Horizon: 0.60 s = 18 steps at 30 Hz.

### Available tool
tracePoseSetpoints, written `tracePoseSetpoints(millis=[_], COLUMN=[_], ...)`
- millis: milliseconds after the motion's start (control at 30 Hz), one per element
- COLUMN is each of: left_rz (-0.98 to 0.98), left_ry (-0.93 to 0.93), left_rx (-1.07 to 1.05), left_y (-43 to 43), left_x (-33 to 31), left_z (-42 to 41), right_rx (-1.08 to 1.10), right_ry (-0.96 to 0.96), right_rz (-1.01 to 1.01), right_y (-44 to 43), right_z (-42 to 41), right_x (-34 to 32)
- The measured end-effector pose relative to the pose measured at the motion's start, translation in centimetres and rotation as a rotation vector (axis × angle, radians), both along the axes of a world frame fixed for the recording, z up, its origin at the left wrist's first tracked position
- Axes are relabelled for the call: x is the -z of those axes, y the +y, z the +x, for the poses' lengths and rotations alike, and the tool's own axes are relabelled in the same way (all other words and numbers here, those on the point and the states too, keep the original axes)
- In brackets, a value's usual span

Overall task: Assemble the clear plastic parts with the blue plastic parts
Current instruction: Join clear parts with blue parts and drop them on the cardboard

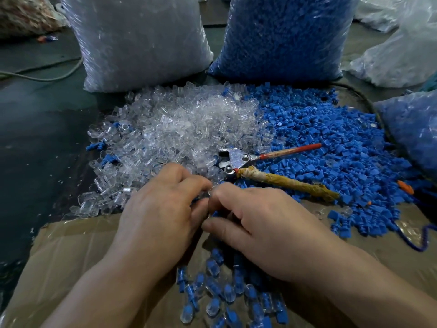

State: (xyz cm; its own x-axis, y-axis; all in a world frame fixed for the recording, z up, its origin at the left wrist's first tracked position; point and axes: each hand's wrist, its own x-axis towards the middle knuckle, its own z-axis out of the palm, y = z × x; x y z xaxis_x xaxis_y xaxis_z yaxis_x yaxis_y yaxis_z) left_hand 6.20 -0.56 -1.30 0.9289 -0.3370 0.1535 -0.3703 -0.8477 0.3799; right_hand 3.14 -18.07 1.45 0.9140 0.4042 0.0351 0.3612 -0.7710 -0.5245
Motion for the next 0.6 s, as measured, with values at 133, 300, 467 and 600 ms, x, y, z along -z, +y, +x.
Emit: tracePoseSetpoints(millis=[133, 300, 467, 600], left_rz=[-0.046, 0.010, -0.029, -0.121], left_ry=[-0.032, -0.046, -0.069, -0.088], left_rx=[0.028, 0.043, 0.025, 0.005], left_y=[0.2, -0.2, -0.6, -0.5], left_x=[0.1, 0.2, 0.4, 0.6], left_z=[-0.1, 0.0, 0.0, 0.2], right_rx=[-0.084, 0.185, 0.291, 0.298], right_ry=[0.039, -0.005, -0.017, 0.015], right_rz=[-0.014, 0.094, 0.138, 0.313], right_y=[0.4, -0.8, -0.8, -0.2], right_z=[-0.1, 0.4, 0.7, 0.7], right_x=[-0.2, 0.5, 1.1, 1.4])
